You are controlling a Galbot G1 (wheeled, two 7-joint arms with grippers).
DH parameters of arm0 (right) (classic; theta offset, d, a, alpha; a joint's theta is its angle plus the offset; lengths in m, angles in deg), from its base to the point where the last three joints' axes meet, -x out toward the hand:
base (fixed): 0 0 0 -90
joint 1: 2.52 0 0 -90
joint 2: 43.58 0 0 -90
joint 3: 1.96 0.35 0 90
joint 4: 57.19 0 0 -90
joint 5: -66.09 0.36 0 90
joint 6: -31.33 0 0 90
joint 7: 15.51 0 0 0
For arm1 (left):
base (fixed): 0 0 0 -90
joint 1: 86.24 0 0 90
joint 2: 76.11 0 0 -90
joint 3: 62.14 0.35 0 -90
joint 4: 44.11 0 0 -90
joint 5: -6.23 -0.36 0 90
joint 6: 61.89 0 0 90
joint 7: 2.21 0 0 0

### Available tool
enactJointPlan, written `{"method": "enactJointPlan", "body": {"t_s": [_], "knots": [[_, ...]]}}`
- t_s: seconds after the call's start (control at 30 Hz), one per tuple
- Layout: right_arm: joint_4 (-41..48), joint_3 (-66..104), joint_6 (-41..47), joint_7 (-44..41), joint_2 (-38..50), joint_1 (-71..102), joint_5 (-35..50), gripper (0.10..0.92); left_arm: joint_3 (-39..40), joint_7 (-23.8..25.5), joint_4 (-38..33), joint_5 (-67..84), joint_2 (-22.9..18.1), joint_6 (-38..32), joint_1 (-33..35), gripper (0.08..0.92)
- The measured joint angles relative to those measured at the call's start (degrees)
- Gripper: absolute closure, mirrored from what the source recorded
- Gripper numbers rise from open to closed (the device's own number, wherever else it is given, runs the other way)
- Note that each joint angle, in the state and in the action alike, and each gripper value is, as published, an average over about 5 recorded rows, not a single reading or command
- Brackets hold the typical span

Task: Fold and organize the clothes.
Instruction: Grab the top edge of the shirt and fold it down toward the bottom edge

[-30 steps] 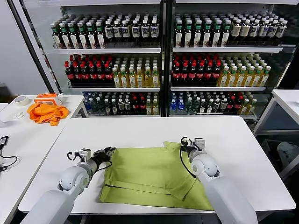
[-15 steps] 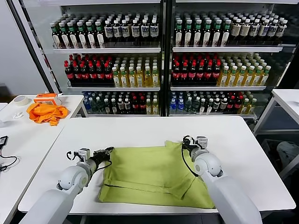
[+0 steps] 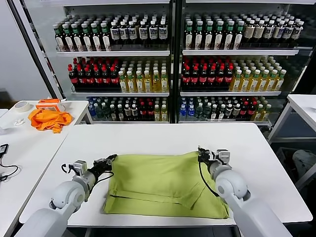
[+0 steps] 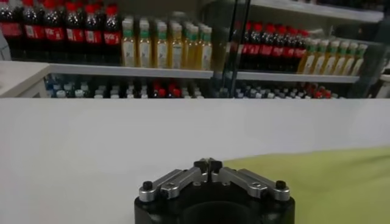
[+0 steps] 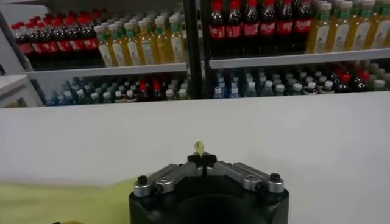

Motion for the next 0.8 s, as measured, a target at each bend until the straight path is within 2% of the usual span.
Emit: {"method": "enactJointPlan", "body": {"t_s": [0.4,0.8], "knots": [[-8.4,3.2,0.1,0.4,2.9,9.0,-1.1,0.920,-2.9,0.8,-6.5,0.0,1.7,-0.6,7.6,0.918],[-10.0,4.6,0.1,-0.5,3.2,14.2,-2.7,0.920,-4.1,0.1,-11.2,-1.6,2.3,-0.3,13.4,0.918]]}}
